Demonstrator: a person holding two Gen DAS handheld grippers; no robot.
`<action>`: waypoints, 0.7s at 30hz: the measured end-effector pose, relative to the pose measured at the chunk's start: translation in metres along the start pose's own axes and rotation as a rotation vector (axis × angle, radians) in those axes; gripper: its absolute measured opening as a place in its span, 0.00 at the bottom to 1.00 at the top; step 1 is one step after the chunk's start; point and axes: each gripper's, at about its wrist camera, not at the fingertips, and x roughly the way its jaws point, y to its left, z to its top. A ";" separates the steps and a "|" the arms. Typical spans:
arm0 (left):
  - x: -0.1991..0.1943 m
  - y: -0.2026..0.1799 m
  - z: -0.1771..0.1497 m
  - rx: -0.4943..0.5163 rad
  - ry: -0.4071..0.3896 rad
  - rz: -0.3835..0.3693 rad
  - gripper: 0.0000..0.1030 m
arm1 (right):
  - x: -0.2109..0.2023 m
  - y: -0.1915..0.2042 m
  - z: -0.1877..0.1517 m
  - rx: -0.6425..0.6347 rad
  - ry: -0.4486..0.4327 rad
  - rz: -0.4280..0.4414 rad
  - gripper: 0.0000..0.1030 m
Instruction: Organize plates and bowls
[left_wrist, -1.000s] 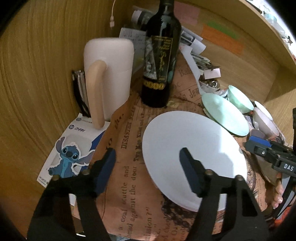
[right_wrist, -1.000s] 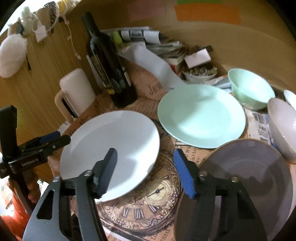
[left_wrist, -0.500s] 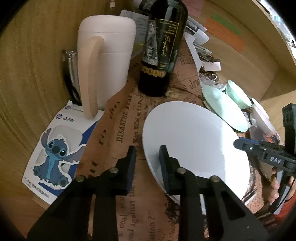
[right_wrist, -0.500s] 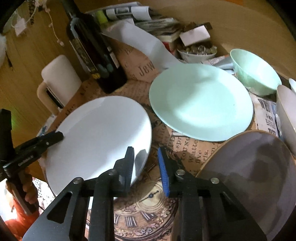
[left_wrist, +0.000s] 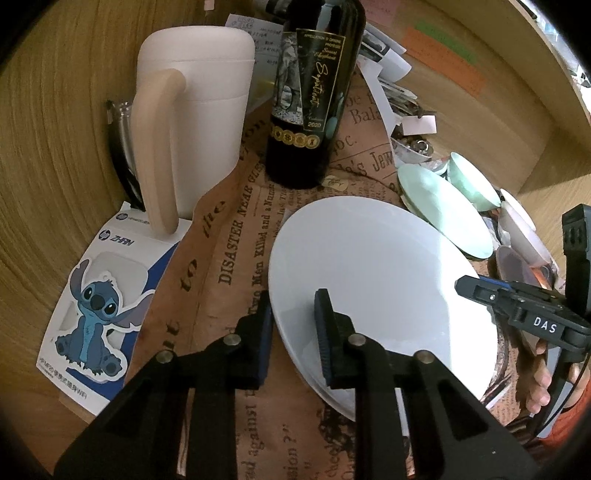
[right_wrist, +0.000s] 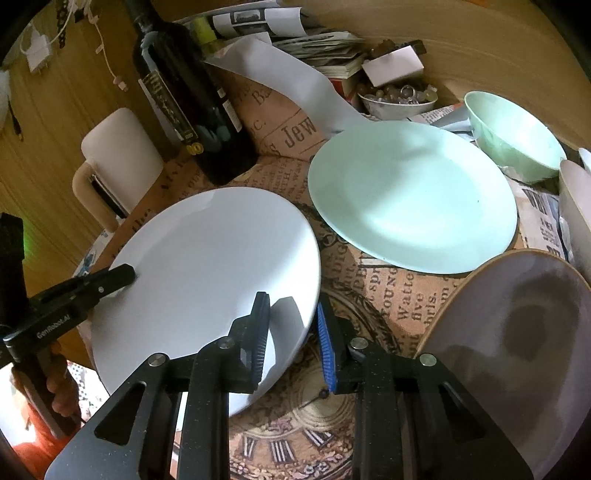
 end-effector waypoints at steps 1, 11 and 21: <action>-0.001 -0.001 0.000 0.002 -0.002 0.004 0.21 | -0.001 -0.001 0.000 0.004 -0.002 0.002 0.22; -0.012 -0.013 0.000 0.023 -0.028 0.026 0.21 | -0.010 -0.003 -0.001 0.017 -0.019 0.010 0.22; -0.030 -0.034 0.006 0.029 -0.077 -0.005 0.21 | -0.042 -0.005 0.001 -0.007 -0.091 -0.010 0.22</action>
